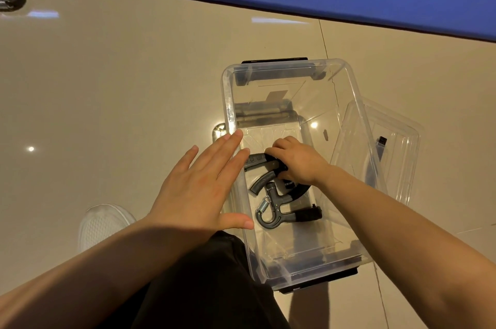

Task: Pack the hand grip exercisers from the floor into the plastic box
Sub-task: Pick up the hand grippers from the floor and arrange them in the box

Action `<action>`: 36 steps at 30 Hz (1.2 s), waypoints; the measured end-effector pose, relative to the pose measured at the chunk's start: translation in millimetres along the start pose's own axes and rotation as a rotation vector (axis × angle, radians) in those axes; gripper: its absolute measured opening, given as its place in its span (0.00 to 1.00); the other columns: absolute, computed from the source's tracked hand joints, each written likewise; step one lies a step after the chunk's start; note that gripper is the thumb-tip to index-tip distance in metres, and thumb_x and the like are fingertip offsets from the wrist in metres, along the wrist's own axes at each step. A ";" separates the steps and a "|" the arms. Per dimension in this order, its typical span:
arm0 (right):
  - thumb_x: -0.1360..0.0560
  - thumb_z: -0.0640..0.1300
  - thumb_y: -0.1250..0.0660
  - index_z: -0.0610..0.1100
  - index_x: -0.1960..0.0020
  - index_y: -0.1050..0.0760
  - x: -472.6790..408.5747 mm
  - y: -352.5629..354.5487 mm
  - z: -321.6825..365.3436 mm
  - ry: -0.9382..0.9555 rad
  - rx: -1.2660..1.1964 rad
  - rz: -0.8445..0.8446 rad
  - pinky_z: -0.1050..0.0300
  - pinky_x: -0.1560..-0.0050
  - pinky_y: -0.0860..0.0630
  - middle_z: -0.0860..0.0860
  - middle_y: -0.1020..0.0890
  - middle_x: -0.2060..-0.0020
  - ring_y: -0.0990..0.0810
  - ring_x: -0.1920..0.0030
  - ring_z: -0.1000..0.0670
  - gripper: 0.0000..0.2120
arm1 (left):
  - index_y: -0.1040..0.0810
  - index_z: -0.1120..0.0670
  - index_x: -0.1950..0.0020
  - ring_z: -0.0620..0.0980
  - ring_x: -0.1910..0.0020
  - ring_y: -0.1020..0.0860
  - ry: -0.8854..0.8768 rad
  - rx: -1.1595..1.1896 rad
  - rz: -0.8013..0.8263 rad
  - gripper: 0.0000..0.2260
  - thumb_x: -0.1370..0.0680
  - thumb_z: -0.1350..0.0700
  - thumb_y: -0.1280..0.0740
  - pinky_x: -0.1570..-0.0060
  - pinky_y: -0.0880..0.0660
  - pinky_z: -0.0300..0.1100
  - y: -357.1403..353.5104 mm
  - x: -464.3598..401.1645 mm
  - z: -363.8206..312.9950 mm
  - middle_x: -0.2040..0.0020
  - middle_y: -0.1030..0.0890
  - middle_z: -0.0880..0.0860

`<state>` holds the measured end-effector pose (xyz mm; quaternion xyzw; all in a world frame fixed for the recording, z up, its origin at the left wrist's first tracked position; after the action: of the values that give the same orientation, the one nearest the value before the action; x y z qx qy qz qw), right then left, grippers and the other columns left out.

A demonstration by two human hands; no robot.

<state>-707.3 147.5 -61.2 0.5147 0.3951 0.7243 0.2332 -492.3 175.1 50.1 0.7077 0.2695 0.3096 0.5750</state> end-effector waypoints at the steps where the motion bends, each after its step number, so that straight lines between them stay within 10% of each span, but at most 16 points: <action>1: 0.30 0.46 0.29 0.47 0.29 0.36 -1.7 1.9 -0.7 0.013 0.003 0.015 0.49 0.44 0.28 0.48 0.30 0.37 0.34 0.37 0.45 0.31 | 0.31 0.55 0.30 0.57 0.32 0.31 0.000 0.001 0.000 0.44 0.33 0.25 0.51 0.41 0.34 0.56 -0.1 0.1 -0.2 0.28 0.34 0.58; 36: 0.28 0.57 0.32 0.45 0.32 0.39 -1.9 -4.7 6.5 -0.052 0.189 0.026 0.52 0.57 0.29 0.46 0.29 0.39 0.29 0.42 0.44 0.31 | 0.33 0.55 0.28 0.55 0.29 0.39 -0.032 0.048 0.042 0.44 0.31 0.25 0.52 0.38 0.40 0.62 -1.9 -0.9 3.3 0.27 0.36 0.58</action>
<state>-701.0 151.0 -65.1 0.5583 0.4487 0.6731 0.1842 -490.4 172.7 47.6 0.7317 0.2529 0.3038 0.5553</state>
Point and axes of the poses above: each hand's wrist, its own x-axis away from the middle knuckle, its own y-axis out of the back of the hand, z = x × y, the point moved 4 cm from there along -x, towards the middle knuckle
